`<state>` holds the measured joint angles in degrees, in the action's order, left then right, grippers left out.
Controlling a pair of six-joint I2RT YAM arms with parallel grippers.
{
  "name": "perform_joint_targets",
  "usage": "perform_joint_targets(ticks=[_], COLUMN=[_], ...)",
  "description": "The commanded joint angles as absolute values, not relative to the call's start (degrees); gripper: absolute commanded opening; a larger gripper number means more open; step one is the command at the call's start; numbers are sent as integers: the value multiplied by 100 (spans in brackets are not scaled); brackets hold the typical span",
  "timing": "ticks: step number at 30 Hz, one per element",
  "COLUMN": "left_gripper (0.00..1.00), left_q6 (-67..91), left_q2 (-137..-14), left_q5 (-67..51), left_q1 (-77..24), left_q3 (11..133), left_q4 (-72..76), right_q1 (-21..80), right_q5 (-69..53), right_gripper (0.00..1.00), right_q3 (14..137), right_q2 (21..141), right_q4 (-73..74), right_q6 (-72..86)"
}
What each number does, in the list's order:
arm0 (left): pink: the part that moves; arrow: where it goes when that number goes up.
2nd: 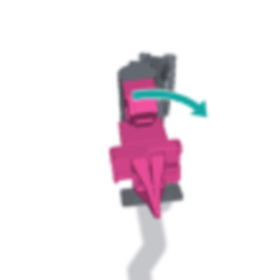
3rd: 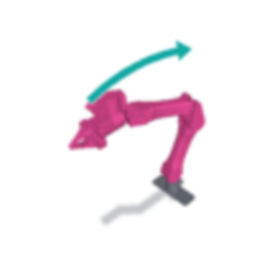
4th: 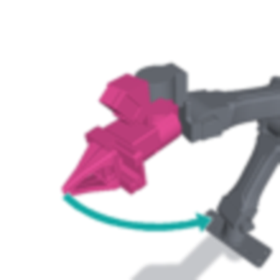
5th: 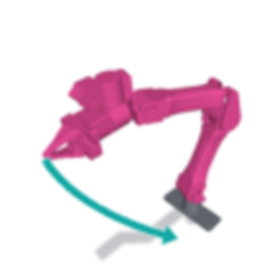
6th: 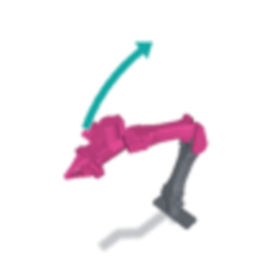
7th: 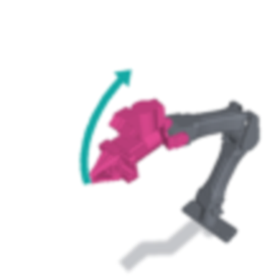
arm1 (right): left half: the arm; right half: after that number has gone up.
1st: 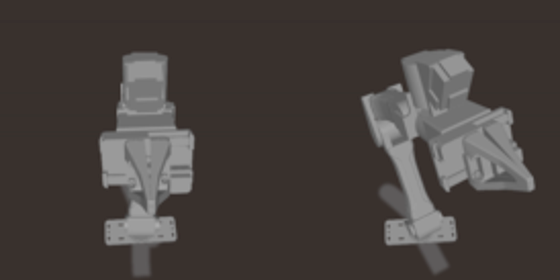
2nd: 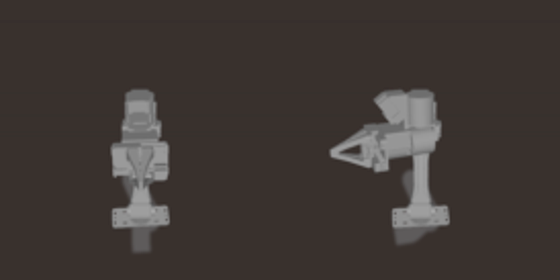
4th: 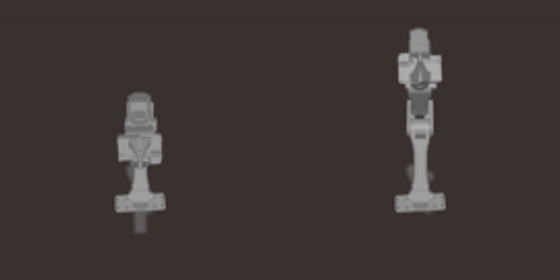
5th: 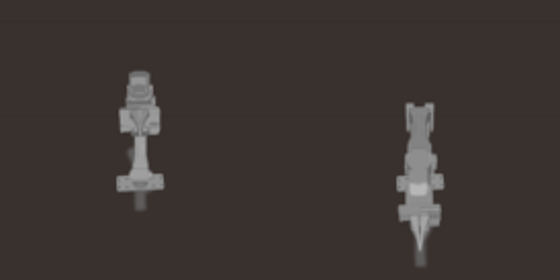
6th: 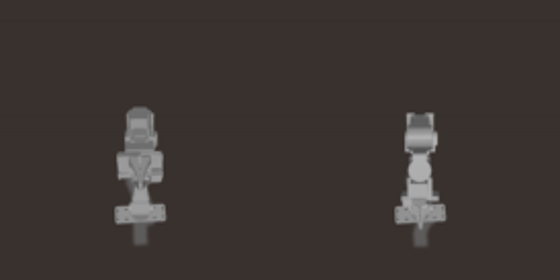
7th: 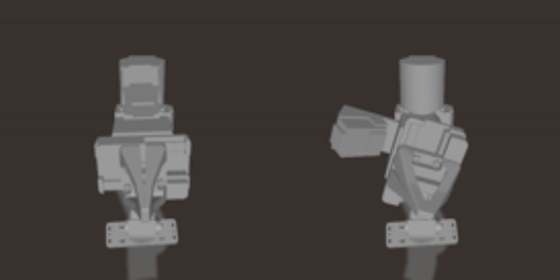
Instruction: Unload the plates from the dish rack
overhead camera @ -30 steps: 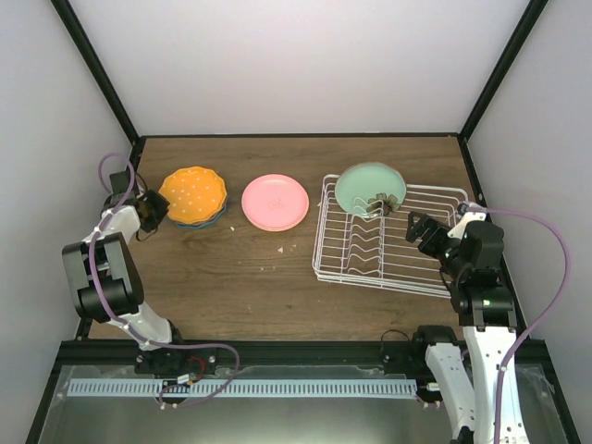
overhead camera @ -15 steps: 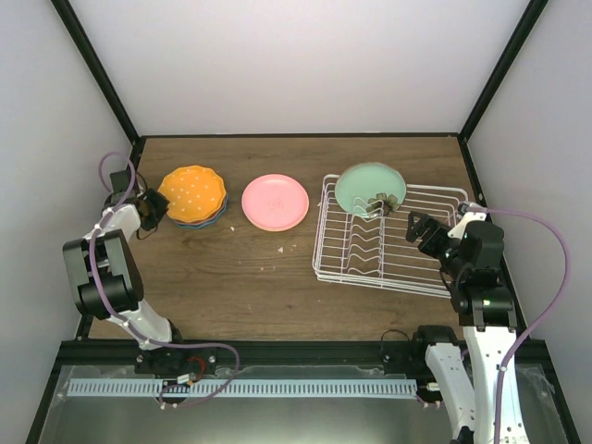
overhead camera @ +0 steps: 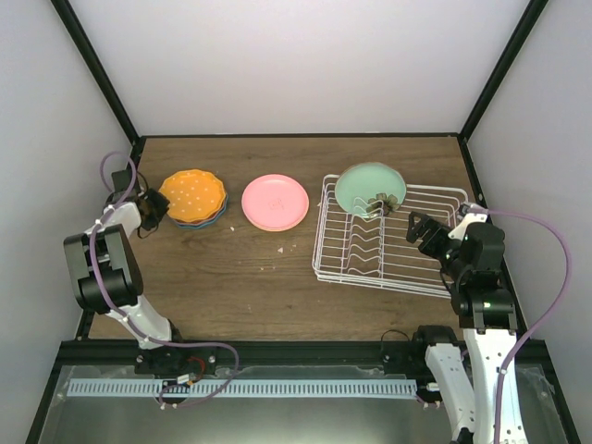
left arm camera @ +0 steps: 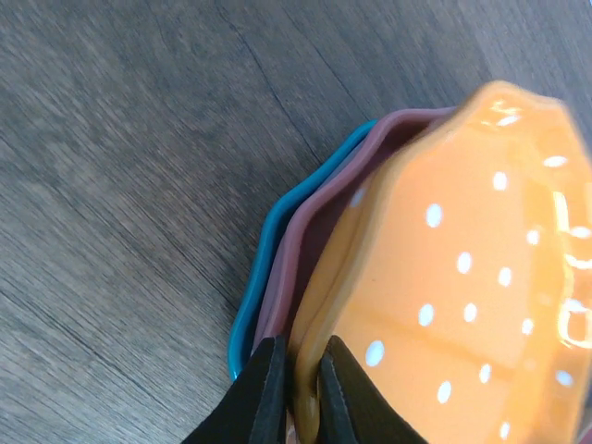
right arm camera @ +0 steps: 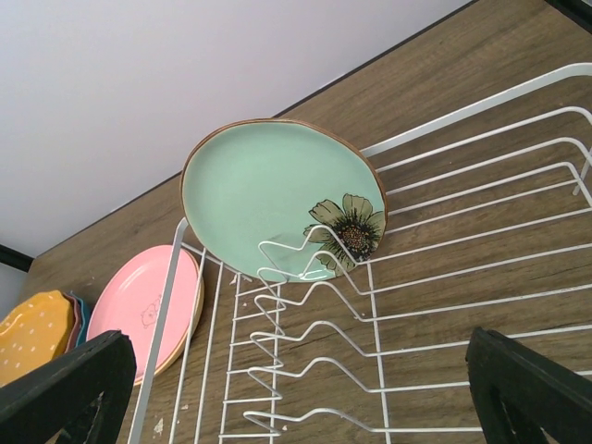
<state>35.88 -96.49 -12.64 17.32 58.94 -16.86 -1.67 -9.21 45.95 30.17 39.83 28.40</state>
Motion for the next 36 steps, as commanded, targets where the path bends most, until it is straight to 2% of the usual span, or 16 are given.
perform_joint_targets(ticks=[1,5,7,10,14,18,21,24,28,33,36], left_gripper=[16,40,46,61,73,76,76,75,74,74,74], left_q6=[3560,3560,3543,3497,3328,3049,2953,2700,1720,253,-77], left_q2=[-9555,-9565,-9557,-9527,-9410,-9364,-9480,-9686,-10392,-11602,-12387], left_q5=[-1281,-1300,-1309,-1255,-650,422,420,-537,-2442,-3845,-4034], left_q1=[1736,1731,1734,1741,1783,1793,1765,1510,599,-902,-1522], left_q3=[6151,6173,6193,6221,6487,7105,7665,8089,9246,11042,11997], left_q4=[-1526,-1529,-1537,-1574,-1649,-1709,-1410,-485,318,-142,-378], right_q1=[-114,-114,-114,-114,-114,-114,-114,-114,-114,-116,-114], right_q5=[-865,-890,-887,-879,-845,-825,-851,-893,-991,-1003,-971], right_gripper=[100,100,100,100,100,100,100,100,100,100,100], right_q3=[4617,4595,4590,4603,4626,4624,4613,4608,4601,4678,4728], right_q2=[2944,2953,2953,2932,2889,2836,2847,2869,2923,2921,2867], right_q4=[4017,3989,3995,4021,4083,4111,4085,4030,3948,3979,4117], right_q6=[2898,2892,2883,2878,2867,2871,2873,2876,2890,2901,2921])
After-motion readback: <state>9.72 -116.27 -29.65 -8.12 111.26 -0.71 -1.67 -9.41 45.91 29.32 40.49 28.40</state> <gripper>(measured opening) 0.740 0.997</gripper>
